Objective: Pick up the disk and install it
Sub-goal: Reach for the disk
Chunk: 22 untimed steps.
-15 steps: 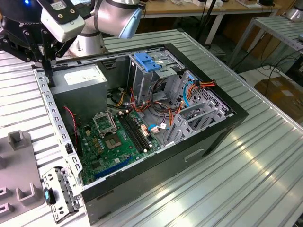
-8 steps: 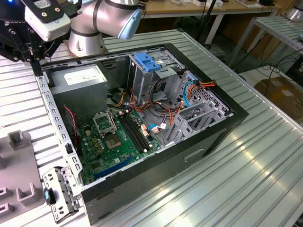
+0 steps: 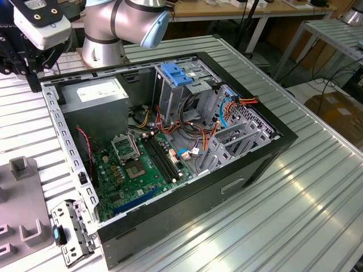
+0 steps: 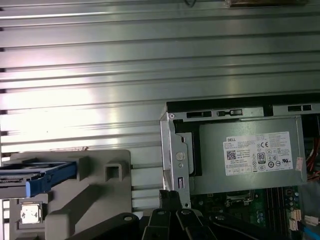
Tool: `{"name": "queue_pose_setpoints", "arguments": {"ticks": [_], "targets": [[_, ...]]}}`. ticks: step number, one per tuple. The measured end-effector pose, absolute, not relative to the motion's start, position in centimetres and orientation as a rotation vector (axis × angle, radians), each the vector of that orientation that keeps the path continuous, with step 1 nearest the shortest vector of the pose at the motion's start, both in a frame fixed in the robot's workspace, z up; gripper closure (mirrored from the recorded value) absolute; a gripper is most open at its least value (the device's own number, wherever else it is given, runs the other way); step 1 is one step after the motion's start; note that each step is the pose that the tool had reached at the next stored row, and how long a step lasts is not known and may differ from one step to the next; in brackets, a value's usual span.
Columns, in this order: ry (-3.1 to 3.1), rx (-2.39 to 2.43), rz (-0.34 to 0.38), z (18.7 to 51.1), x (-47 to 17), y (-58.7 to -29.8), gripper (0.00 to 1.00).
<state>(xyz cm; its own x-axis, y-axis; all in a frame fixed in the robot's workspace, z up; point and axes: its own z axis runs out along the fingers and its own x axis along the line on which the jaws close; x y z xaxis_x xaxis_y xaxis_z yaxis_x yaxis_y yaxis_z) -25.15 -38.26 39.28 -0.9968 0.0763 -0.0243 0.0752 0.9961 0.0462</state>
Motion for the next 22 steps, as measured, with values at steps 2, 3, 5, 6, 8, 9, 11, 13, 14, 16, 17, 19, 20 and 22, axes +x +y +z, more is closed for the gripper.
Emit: {"name": "queue_pose_setpoints", "arguments": {"ticks": [2,3,5,6,8,9,11,13,14,16,17,19,20,22], "targets": [[3.113,0.118,0.07,39.3,-25.5,-38.2,0.89],[3.113,0.118,0.07,39.3,-25.6,-38.2,0.89],[3.113,0.118,0.07,39.3,-25.9,-38.2,0.89],[3.113,0.118,0.07,39.3,-26.1,-38.2,0.89],[3.113,0.118,0.07,39.3,-26.4,-38.2,0.89],[3.113,0.118,0.07,39.3,-26.5,-38.2,0.89],[3.113,0.118,0.071,39.3,-27.0,-38.1,0.89],[3.113,0.118,0.07,39.3,-27.3,-38.1,0.89],[3.112,0.118,0.071,39.3,-27.4,-38.1,0.89],[3.112,0.118,0.071,39.3,-27.6,-38.1,0.89],[3.113,0.118,0.071,39.3,-27.8,-38.0,0.89],[3.113,0.118,0.07,39.3,-28.1,-38.0,0.89],[3.113,0.118,0.07,39.3,-28.2,-38.0,0.89],[3.113,0.118,0.07,39.3,-28.4,-38.0,0.89]]}}
